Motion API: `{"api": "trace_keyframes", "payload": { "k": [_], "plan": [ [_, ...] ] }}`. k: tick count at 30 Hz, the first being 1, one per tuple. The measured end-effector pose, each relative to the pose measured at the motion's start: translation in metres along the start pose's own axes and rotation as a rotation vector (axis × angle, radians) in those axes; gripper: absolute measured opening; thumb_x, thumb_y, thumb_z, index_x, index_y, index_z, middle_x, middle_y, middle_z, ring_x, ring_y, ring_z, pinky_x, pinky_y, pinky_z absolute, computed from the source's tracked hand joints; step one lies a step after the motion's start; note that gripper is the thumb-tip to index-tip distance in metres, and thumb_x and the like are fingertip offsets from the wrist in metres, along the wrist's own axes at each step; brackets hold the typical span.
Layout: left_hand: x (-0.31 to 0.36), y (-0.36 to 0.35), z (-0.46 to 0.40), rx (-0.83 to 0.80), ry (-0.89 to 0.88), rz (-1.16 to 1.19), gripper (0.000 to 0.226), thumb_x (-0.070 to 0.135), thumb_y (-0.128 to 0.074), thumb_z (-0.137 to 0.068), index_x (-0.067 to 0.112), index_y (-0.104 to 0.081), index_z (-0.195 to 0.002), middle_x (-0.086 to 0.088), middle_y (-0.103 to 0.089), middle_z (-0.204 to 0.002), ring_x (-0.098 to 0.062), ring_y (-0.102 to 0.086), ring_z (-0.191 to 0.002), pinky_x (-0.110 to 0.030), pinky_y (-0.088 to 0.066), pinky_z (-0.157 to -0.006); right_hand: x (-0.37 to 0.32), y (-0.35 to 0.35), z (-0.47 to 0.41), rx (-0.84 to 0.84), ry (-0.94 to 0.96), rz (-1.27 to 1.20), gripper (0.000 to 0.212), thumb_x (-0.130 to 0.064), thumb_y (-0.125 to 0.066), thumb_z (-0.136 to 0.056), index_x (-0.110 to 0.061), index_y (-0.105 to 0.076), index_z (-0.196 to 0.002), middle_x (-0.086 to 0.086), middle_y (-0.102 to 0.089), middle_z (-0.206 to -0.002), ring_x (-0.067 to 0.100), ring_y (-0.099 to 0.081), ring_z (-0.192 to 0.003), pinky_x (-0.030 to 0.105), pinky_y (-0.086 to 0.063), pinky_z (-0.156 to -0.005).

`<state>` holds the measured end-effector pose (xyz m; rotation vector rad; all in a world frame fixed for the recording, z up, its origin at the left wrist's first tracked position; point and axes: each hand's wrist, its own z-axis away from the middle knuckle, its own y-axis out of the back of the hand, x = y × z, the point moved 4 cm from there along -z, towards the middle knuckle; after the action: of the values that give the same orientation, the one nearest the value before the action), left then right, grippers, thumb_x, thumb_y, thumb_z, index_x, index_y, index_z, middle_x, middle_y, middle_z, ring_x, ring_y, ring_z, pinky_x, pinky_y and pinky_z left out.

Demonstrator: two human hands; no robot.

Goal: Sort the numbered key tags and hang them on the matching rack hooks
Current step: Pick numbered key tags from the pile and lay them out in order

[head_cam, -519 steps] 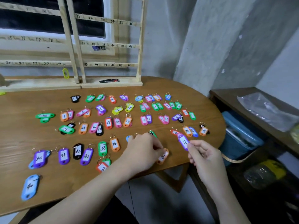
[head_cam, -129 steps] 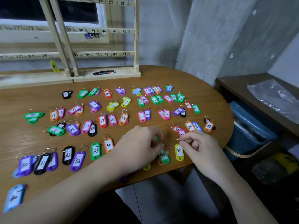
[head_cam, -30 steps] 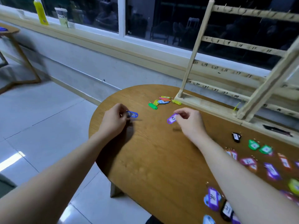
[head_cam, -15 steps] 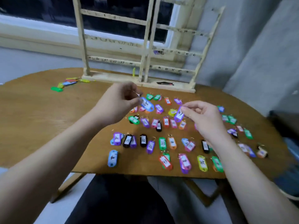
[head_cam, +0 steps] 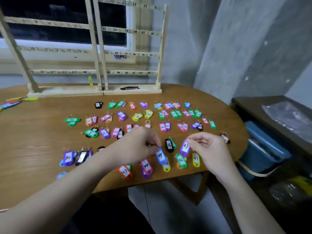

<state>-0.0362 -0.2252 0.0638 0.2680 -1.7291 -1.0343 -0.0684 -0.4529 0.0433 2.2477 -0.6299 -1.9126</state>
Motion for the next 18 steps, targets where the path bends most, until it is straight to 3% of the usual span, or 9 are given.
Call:
{"api": "trace_keyframes", "payload": {
  "k": [5,11,18],
  "plan": [
    [-0.002,-0.026,-0.019,-0.089,0.002,-0.102,0.007,0.020,-0.073,-0.090,0.026,-0.071,-0.092,0.011,-0.071,-0.092,-0.001,-0.065,-0.086,-0.019,-0.053,-0.076,0.021,0.018,-0.003,0.053,-0.076,-0.033,0.012,-0.014,-0.074,-0.092,-0.024,-0.075,-0.086,-0.010,-0.075,-0.075,-0.002,-0.068,-0.069,0.012,-0.051,-0.064],
    [-0.002,-0.036,-0.028,-0.096,-0.033,-0.233,0.009,0.026,-0.070,-0.090,0.035,-0.066,-0.090,0.017,-0.065,-0.089,-0.003,-0.061,-0.083,-0.023,-0.052,-0.073,0.038,0.029,-0.005,0.032,-0.081,0.076,0.011,-0.017,-0.074,-0.092,-0.027,-0.075,-0.086,-0.014,-0.076,-0.080,-0.001,-0.070,-0.077,0.014,-0.053,-0.069],
    [0.002,-0.037,-0.030,-0.071,-0.066,-0.285,0.012,0.022,-0.065,-0.093,0.029,-0.068,-0.101,0.014,-0.062,-0.098,-0.005,-0.057,-0.088,-0.026,-0.053,-0.077,0.050,0.033,-0.008,0.010,-0.107,0.147,0.008,-0.020,-0.076,-0.090,-0.028,-0.077,-0.090,-0.013,-0.074,-0.088,-0.003,-0.069,-0.084,0.015,-0.054,-0.069]
  ]
}}
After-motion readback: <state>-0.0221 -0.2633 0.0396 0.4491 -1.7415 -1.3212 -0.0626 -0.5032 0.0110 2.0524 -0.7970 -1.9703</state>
